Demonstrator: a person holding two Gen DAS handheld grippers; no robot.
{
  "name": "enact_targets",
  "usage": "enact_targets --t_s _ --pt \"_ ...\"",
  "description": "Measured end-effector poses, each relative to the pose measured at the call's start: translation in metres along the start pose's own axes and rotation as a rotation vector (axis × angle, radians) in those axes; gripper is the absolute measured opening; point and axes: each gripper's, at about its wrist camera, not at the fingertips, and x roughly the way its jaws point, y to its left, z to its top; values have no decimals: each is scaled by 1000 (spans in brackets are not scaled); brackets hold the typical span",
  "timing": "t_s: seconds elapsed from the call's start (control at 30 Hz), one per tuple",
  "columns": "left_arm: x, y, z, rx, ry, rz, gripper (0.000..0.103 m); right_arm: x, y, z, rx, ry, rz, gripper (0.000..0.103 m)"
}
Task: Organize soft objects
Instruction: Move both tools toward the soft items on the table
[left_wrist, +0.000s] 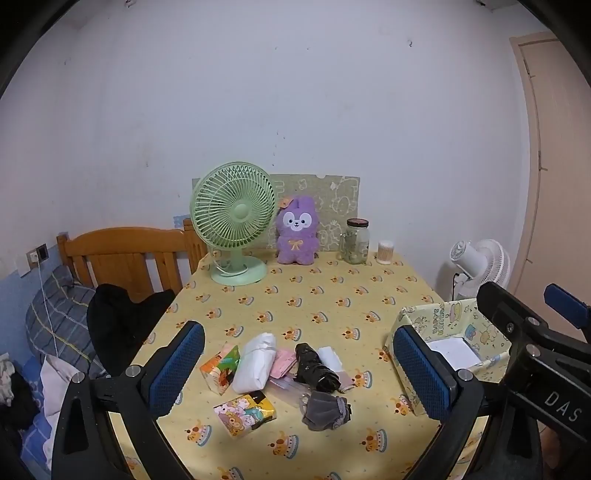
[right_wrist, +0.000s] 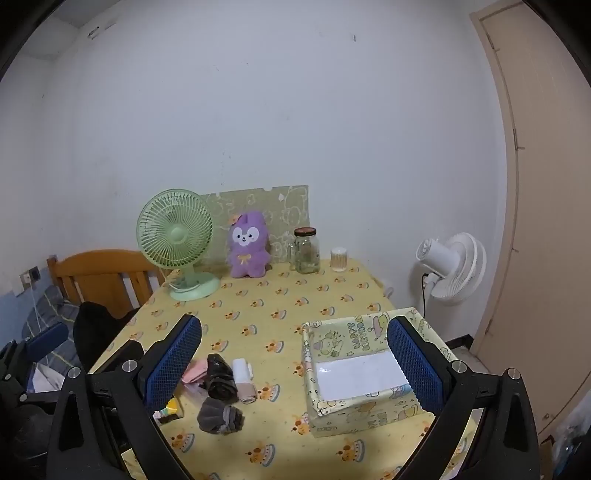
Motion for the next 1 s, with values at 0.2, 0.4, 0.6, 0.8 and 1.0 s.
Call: enact_targets --t_s 0.2,0.4,0.6,0.8,1.0 --pt "0 -3 -1 4 0 0 102 -2 2 1 -7 -9 -18 102" --pt "6 -2 -2 4 5 1 102 2 3 2 0 0 -16 102" --pt "7 1 5 2 16 1 102 6 4 2 -4 8 -13 102" --pt "5 3 4 5 -3 11 102 7 4 2 1 10 -12 102" --pt "7 5 2 1 -16 9 102 8 6 1 3 16 -13 102"
